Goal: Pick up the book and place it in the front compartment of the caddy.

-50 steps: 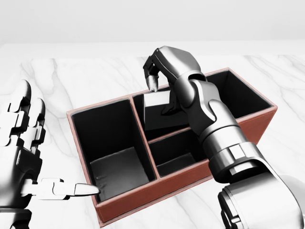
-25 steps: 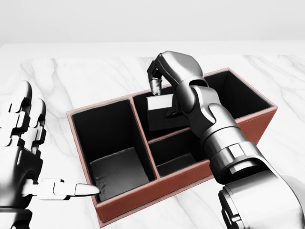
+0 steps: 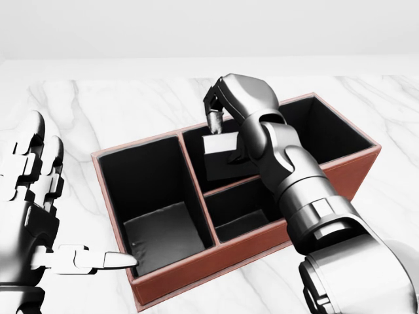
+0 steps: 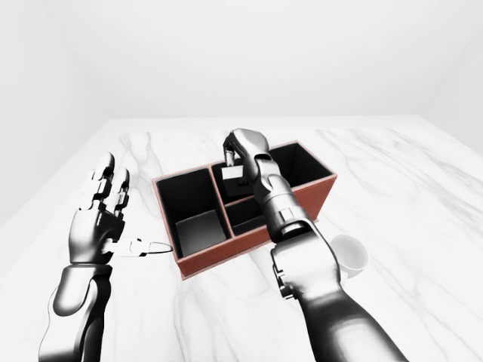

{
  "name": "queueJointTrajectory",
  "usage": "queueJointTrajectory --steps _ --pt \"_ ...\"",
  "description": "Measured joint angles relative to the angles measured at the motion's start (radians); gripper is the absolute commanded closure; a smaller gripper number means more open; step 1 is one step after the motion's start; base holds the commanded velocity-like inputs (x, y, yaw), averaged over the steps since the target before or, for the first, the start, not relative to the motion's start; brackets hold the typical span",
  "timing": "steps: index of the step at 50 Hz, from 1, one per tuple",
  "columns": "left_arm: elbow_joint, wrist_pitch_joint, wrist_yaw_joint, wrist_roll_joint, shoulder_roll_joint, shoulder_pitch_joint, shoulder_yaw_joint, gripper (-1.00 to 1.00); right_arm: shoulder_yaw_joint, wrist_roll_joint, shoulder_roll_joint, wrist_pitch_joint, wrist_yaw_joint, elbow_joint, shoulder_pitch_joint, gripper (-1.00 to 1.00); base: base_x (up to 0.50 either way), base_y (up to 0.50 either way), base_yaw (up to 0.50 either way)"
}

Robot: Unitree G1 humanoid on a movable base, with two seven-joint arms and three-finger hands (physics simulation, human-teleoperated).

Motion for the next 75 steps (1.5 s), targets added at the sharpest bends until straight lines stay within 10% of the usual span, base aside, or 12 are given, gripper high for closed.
queueJointTrajectory --steps 75 --pt "-0.005 0.0 0.0 0.0 -0.001 0.001 0.0 -1.0 0.007 -0.042 0.022 0.0 -0.09 0.05 -0.015 1.0 0.0 0.0 0.0"
